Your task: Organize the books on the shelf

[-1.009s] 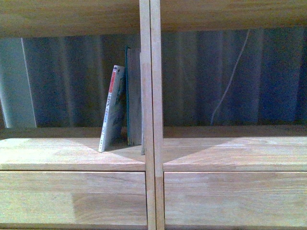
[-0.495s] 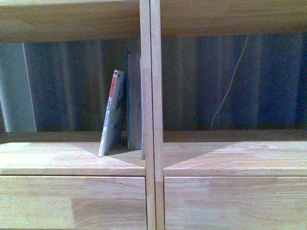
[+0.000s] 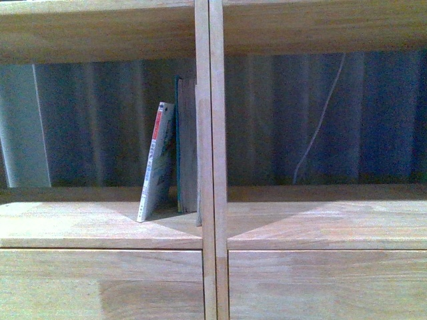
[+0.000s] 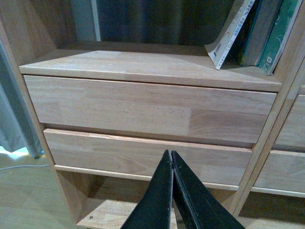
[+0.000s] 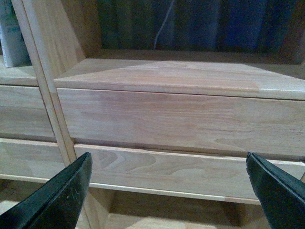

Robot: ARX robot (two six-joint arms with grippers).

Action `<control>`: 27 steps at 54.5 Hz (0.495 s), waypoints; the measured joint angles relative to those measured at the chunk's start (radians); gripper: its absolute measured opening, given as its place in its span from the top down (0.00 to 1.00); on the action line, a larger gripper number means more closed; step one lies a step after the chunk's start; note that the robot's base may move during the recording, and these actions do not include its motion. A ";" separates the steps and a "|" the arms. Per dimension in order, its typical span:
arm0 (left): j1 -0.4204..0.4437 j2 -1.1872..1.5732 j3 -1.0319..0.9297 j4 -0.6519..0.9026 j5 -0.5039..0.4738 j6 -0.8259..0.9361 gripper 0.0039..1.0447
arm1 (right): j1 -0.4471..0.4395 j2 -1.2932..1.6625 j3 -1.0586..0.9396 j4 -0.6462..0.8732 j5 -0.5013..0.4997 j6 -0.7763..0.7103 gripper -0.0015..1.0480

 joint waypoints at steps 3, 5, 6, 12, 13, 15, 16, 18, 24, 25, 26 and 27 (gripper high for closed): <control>0.000 -0.022 -0.026 0.001 0.000 0.000 0.98 | 0.000 0.000 0.000 0.000 0.000 0.000 0.07; 0.000 -0.022 -0.029 0.000 0.001 0.000 0.98 | 0.000 0.000 0.000 0.000 0.000 0.000 0.07; 0.000 -0.023 -0.029 0.000 0.000 0.000 0.98 | 0.000 0.000 0.000 0.000 0.000 0.000 0.07; 0.000 -0.027 -0.029 0.000 0.000 0.000 0.98 | 0.000 0.000 0.000 0.000 0.000 0.000 0.07; 0.000 -0.027 -0.029 0.000 0.000 0.000 0.98 | 0.000 0.000 0.000 0.000 0.000 0.000 0.07; 0.000 -0.027 -0.029 0.000 0.000 0.000 0.98 | 0.000 0.000 0.000 0.000 0.000 0.000 0.07; 0.000 -0.027 -0.029 0.000 0.000 0.000 0.98 | 0.000 0.000 0.000 0.000 0.000 0.000 0.07; 0.000 -0.027 -0.029 0.000 0.000 0.000 0.98 | 0.000 0.000 0.000 0.000 0.000 0.000 0.07; 0.000 -0.027 -0.029 0.000 0.000 0.000 0.80 | 0.000 0.000 0.000 0.000 0.000 0.000 0.07; 0.000 -0.027 -0.029 0.000 0.000 0.000 0.76 | 0.000 0.000 0.000 0.000 0.000 0.000 0.07; 0.000 -0.027 -0.029 0.000 0.000 0.000 0.71 | 0.000 0.000 0.000 0.000 0.000 0.000 0.07; 0.000 -0.027 -0.029 0.000 0.000 0.000 0.66 | 0.000 0.000 0.000 0.000 0.000 0.000 0.07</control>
